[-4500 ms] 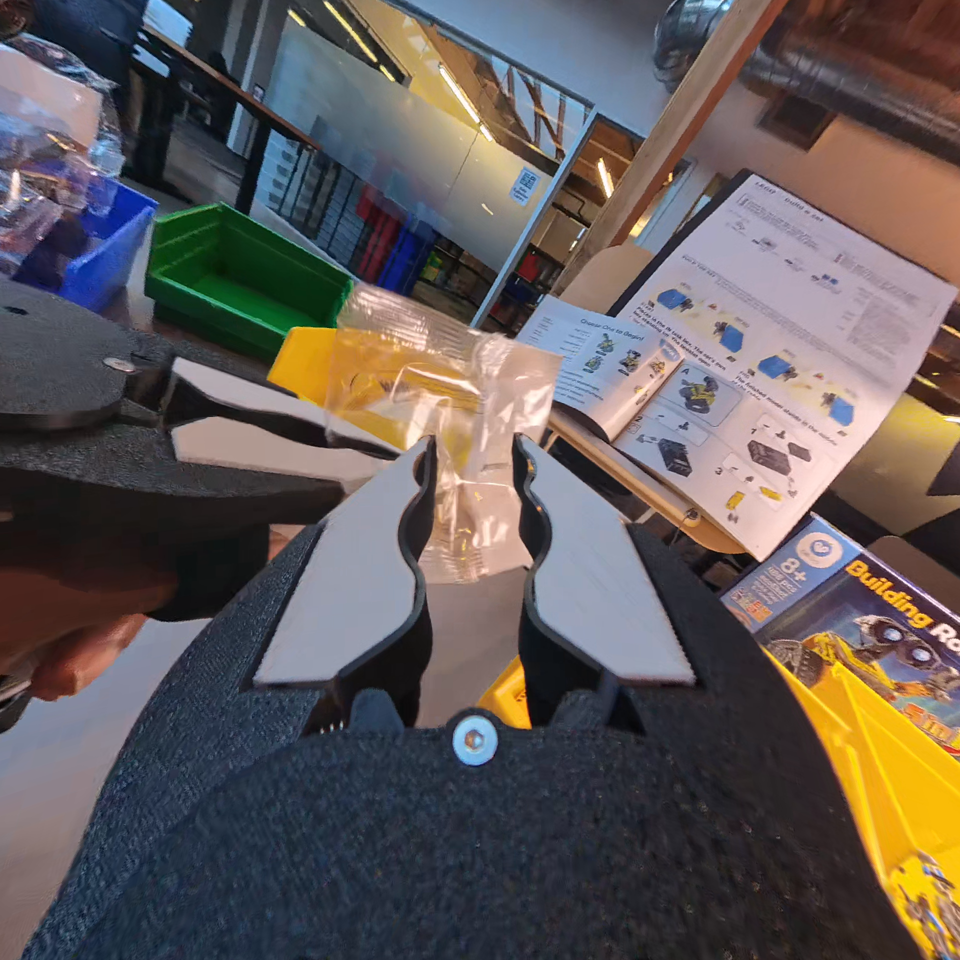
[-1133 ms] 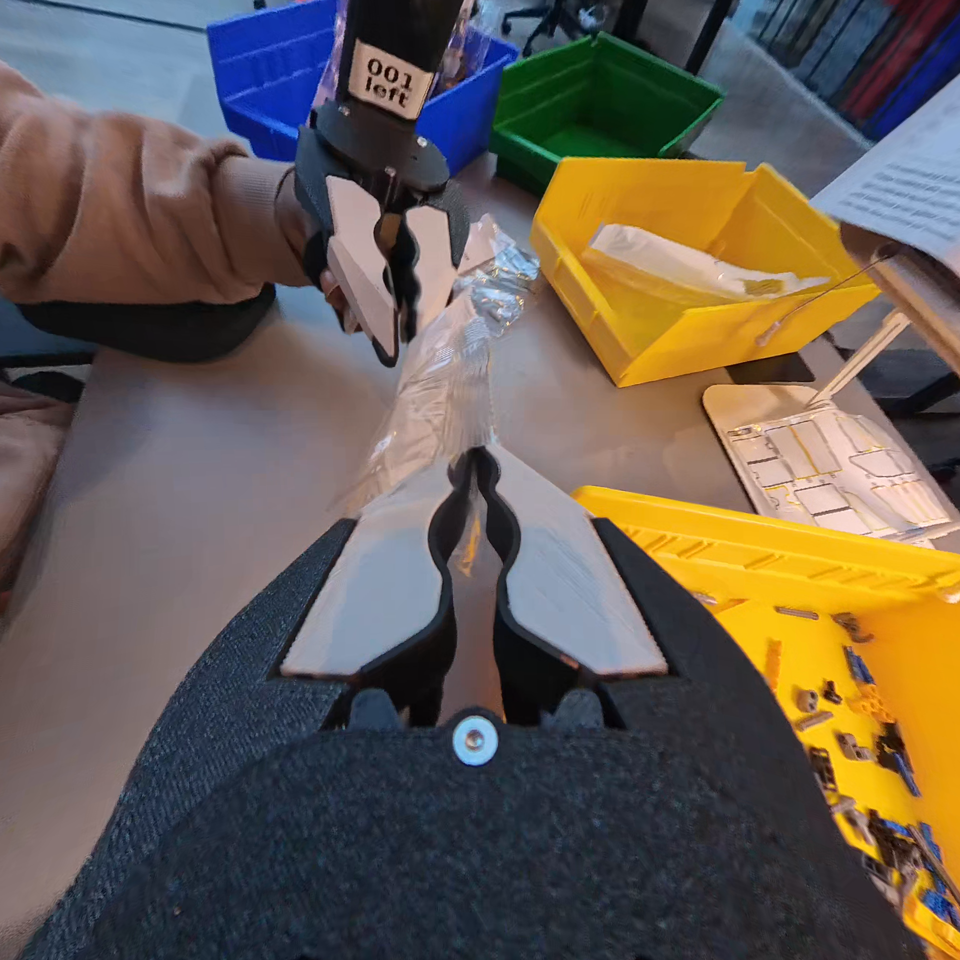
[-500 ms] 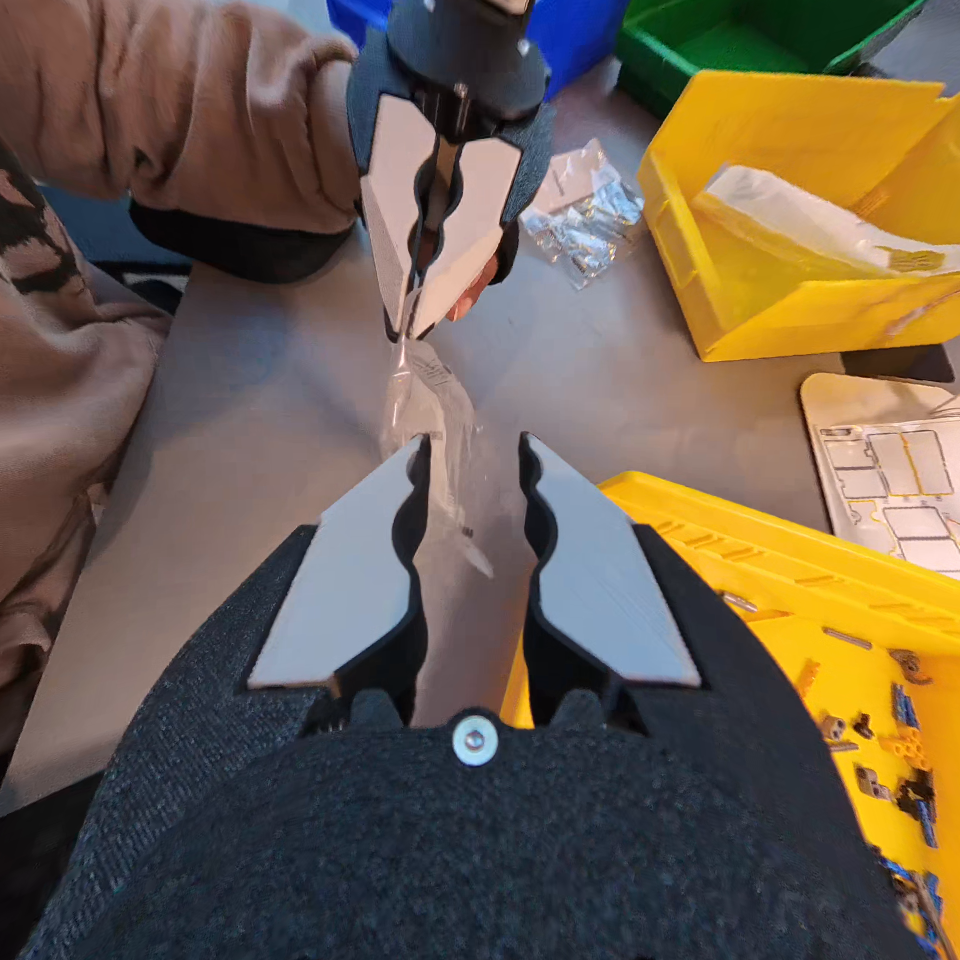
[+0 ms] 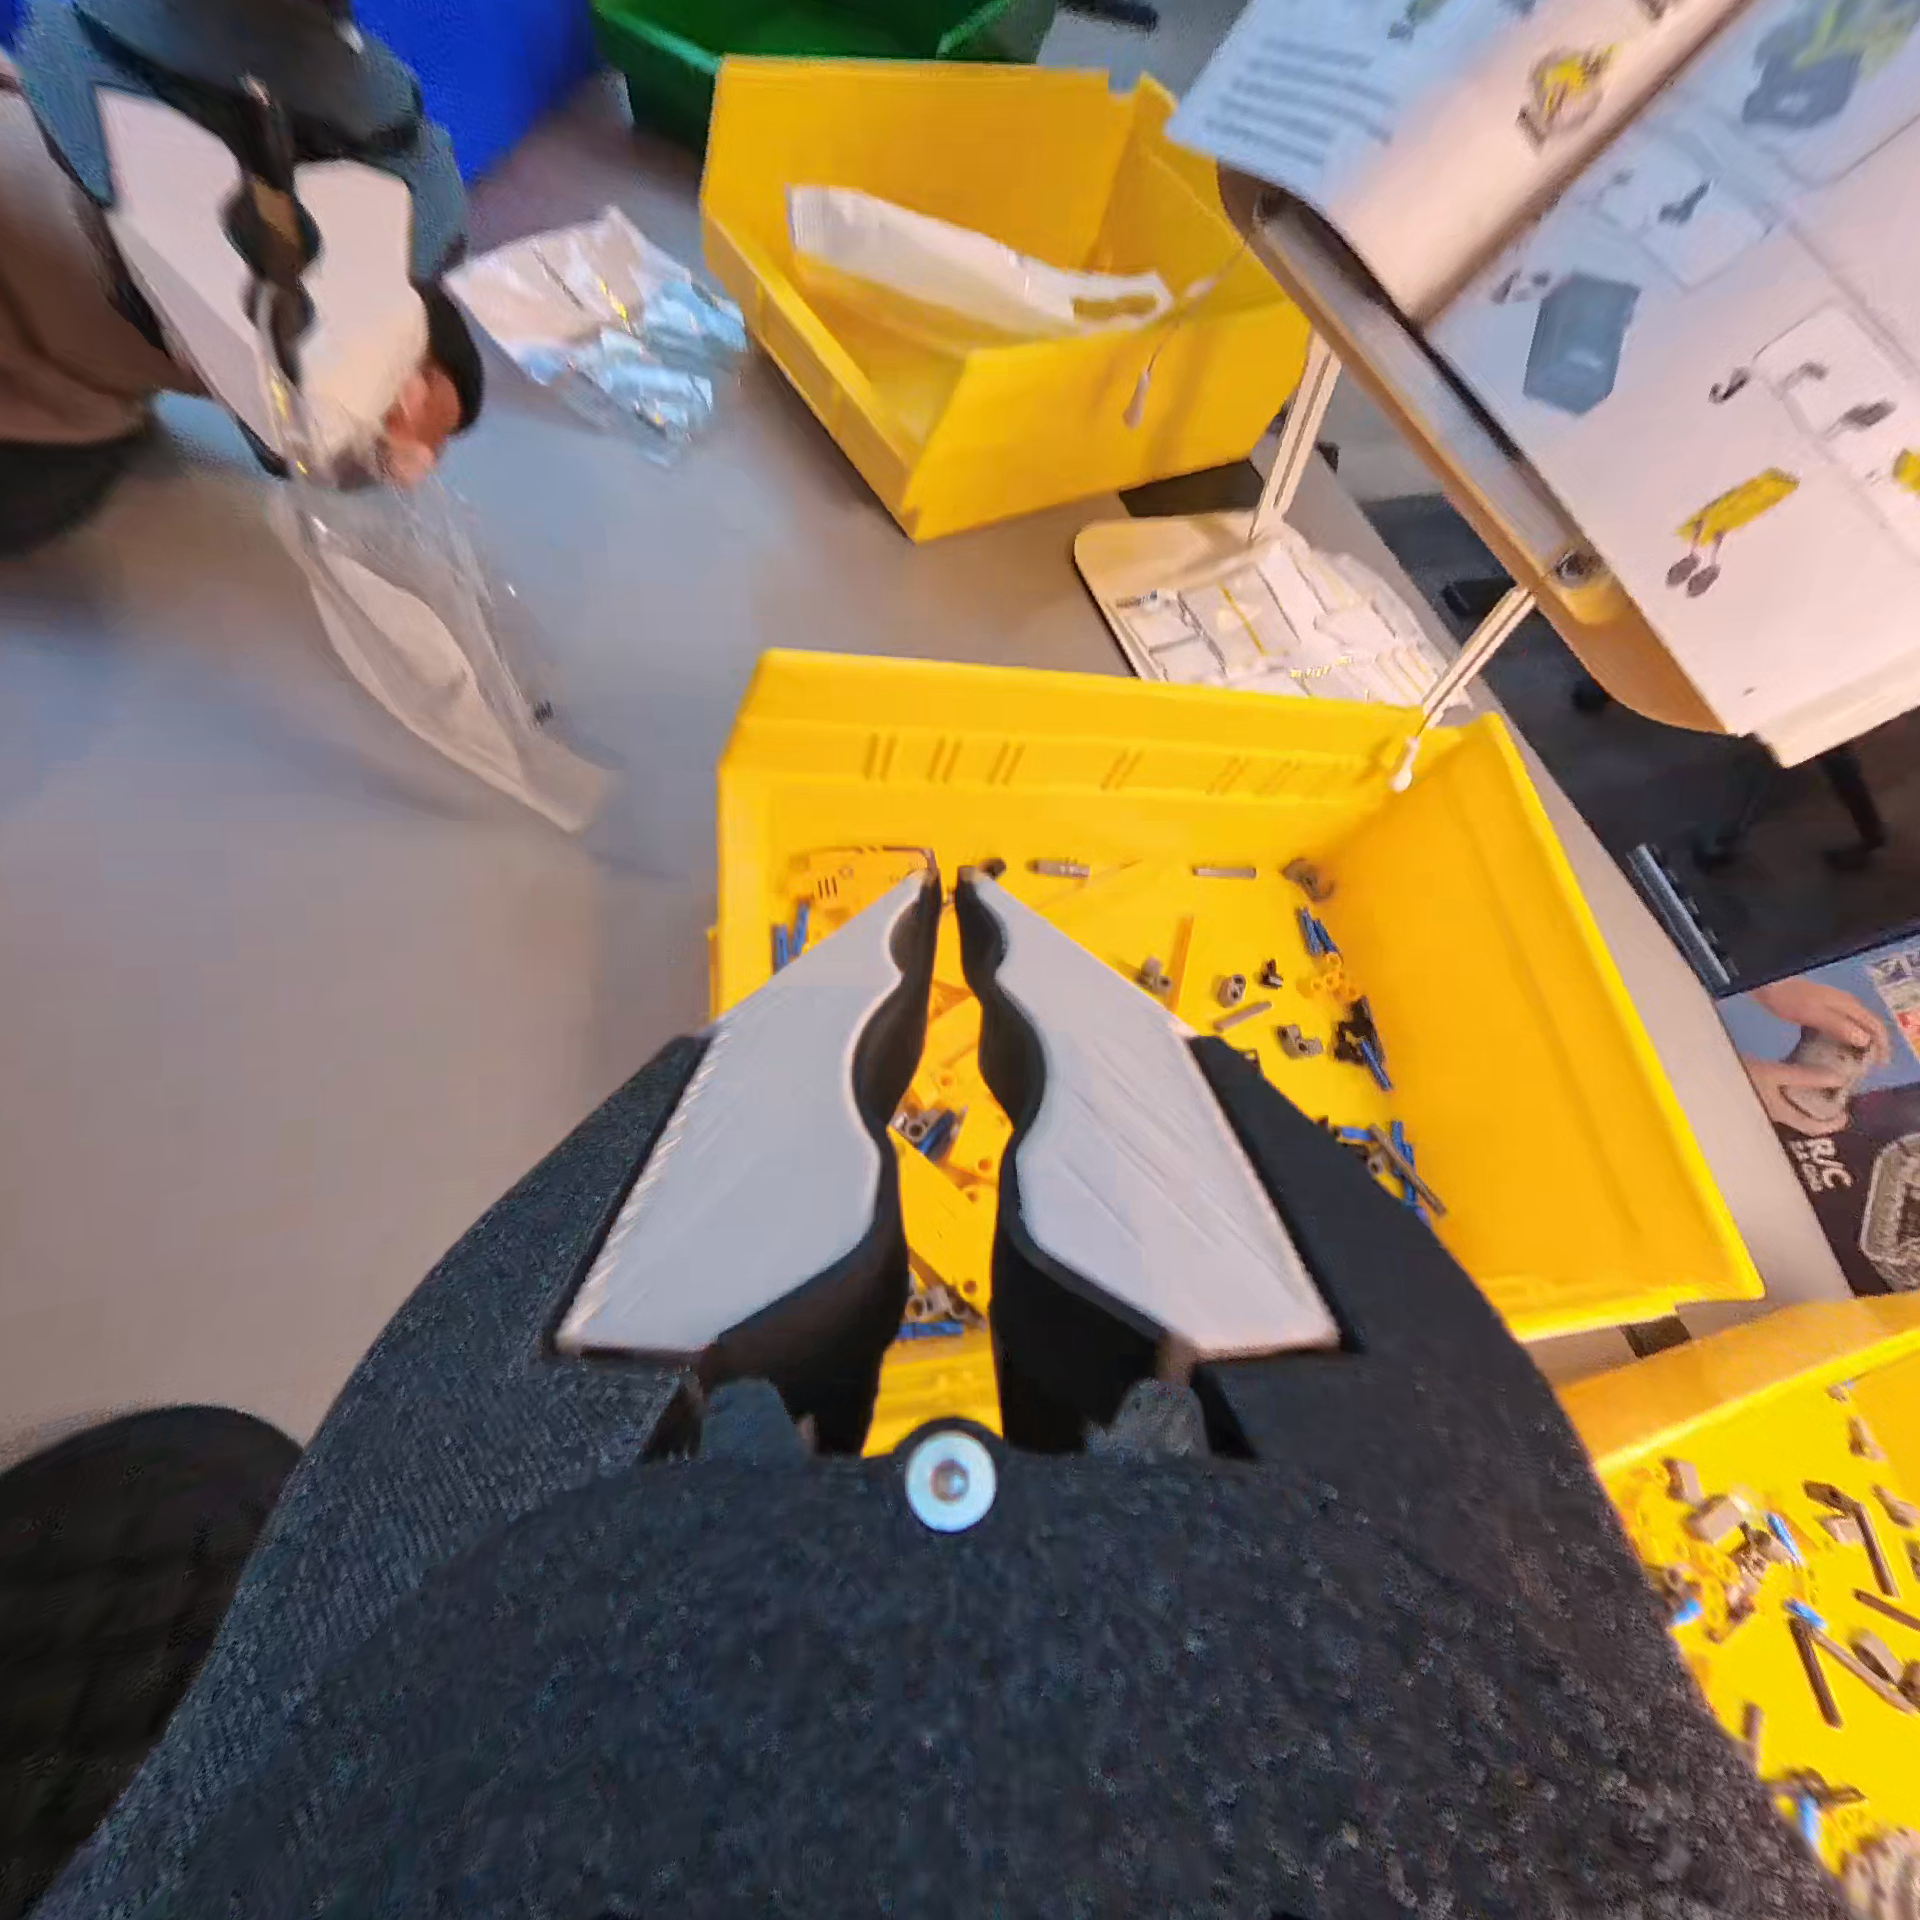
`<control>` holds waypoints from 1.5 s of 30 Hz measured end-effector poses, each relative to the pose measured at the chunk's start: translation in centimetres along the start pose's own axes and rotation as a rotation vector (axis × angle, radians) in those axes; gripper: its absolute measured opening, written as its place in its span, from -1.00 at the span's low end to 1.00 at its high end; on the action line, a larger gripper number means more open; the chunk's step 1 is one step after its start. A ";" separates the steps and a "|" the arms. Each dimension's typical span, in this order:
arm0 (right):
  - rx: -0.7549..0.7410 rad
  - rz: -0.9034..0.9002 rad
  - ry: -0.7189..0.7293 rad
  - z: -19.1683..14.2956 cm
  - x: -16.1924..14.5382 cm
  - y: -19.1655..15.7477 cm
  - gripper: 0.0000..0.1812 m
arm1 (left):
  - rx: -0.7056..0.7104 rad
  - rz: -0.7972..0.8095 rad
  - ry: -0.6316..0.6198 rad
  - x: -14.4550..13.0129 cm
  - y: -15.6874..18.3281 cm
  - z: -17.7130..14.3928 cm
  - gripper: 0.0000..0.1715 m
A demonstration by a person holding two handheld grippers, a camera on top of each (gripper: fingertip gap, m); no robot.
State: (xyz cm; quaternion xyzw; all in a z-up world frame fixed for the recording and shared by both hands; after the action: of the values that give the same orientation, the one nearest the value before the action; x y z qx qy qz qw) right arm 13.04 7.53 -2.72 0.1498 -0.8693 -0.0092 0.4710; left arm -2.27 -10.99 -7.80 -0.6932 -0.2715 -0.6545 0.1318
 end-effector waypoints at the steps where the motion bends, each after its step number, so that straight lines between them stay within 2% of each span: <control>1: 0.014 0.006 -0.048 0.5 -0.8 0.6 -1.00 | 0.005 0.000 -0.002 0.0 -0.1 -0.1 -1.00; 4: 0.042 0.007 -0.196 2.5 -3.0 2.2 -0.99 | 0.016 0.007 0.003 -0.1 -0.3 -0.5 -1.00; 6: 0.060 -0.007 -0.280 3.9 -4.0 3.3 -0.87 | 0.025 0.008 0.006 -0.3 -0.5 -0.7 -1.00; 11: 0.193 -0.012 -0.373 8.4 -4.3 4.2 -0.81 | 0.026 -0.030 0.012 -1.0 -1.4 -1.0 -1.00; 15: 0.385 -0.034 -0.481 13.0 -5.1 2.2 -0.71 | 0.024 -0.046 0.010 -1.4 -1.7 -0.9 -1.00; 17: 0.461 -0.071 -0.575 14.4 -6.4 1.0 -0.57 | 0.027 -0.050 0.010 -1.5 -1.8 -1.0 -1.00; 18: 0.470 -0.103 -0.610 14.9 -6.9 0.8 -0.57 | 0.028 -0.052 0.013 -1.4 -1.9 -1.1 -1.00; 21: 0.434 -0.150 -0.641 14.9 -7.2 2.1 -0.75 | 0.032 -0.064 0.021 -1.5 -2.2 -1.3 -1.00; 23: 0.361 -0.180 -0.679 14.5 -7.8 4.2 -0.89 | 0.031 -0.076 0.025 -1.6 -2.4 -1.4 -1.00; 25: 0.281 -0.181 -0.704 13.8 -8.5 6.5 -0.90 | 0.032 -0.085 0.025 -1.7 -2.6 -1.4 -1.00; 28: 0.228 -0.152 -0.651 12.3 -8.3 8.5 -0.82 | 0.034 -0.099 0.029 -1.7 -2.8 -1.4 -1.00; 31: 0.374 -0.142 -0.581 10.4 -6.9 6.4 -0.75 | 0.031 -0.092 0.028 -1.6 -2.7 -1.6 -1.00; 33: 0.543 -0.137 -0.630 9.1 -7.1 3.2 -0.68 | 0.019 -0.096 0.030 -1.6 -2.6 -1.7 -1.00; 35: 0.615 -0.176 -0.704 8.9 -8.1 0.8 -0.57 | 0.013 -0.103 0.031 -1.6 -2.6 -1.8 -1.00; 37: 0.649 -0.206 -0.787 9.1 -9.6 -0.7 -0.58 | 0.009 -0.107 0.030 -1.7 -2.7 -1.8 -1.00; 38: 0.679 -0.202 -0.781 9.2 -9.6 -1.3 -0.74 | 0.007 -0.109 0.031 -1.7 -2.7 -1.8 -1.00; 39: 0.671 -0.208 -0.769 9.3 -9.3 -1.3 -0.86 | 0.006 -0.111 0.031 -1.7 -2.7 -1.8 -1.00; 41: 0.608 -0.261 -0.816 9.4 -9.8 -0.1 -0.97 | 0.006 -0.116 0.030 -1.9 -2.8 -1.8 -1.00; 43: 0.586 -0.233 -0.809 9.6 -9.9 1.3 -1.00 | 0.007 -0.123 0.029 -2.0 -2.9 -1.8 -1.00; 45: 0.504 -0.224 -0.809 9.8 -10.0 3.7 -1.00 | 0.008 -0.125 0.030 -2.0 -2.9 -1.8 -1.00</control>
State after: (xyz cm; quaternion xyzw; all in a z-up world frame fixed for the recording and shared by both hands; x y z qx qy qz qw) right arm 9.13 12.53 -15.71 0.3360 -0.9363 0.0935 0.0407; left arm -5.40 -9.97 -10.07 -0.6646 -0.3149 -0.6706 0.0973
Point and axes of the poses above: each gripper's, where its closed fingertips meet, z out along the fingers, x out of its top, y = z × x across the jaws, the point moved 4 cm from there along -z, back along the fingers, and after that the axes turned 9 degrees about x, right-handed, at the moved point
